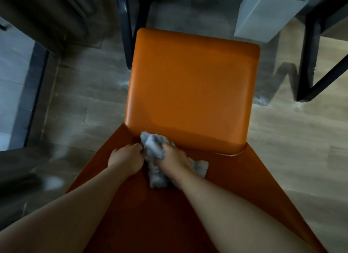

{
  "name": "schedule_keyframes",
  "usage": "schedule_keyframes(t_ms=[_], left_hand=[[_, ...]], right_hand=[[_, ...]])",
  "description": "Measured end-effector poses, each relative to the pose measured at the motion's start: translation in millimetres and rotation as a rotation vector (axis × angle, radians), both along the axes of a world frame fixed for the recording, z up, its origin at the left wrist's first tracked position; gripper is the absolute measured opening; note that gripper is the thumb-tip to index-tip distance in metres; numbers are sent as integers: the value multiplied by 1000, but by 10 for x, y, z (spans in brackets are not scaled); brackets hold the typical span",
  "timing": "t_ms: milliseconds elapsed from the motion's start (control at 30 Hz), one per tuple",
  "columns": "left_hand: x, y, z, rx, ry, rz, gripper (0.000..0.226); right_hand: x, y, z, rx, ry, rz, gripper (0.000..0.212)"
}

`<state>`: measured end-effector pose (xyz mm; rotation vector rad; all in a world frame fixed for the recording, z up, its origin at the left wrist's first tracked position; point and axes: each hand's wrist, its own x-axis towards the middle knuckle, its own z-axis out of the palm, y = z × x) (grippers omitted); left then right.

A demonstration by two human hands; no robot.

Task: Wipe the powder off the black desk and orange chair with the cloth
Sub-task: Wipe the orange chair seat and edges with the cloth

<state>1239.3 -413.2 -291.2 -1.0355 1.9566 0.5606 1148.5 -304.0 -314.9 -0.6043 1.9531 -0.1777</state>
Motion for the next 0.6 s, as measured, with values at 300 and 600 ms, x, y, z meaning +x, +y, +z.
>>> schedule_keyframes(t_ms=[300, 600], left_hand=[[164, -275, 195, 85, 1, -76, 40], [424, -531, 551, 30, 259, 229, 44]], right_hand=[[-912, 823, 198, 466, 383, -15, 47], [329, 50, 815, -13, -47, -13, 51]])
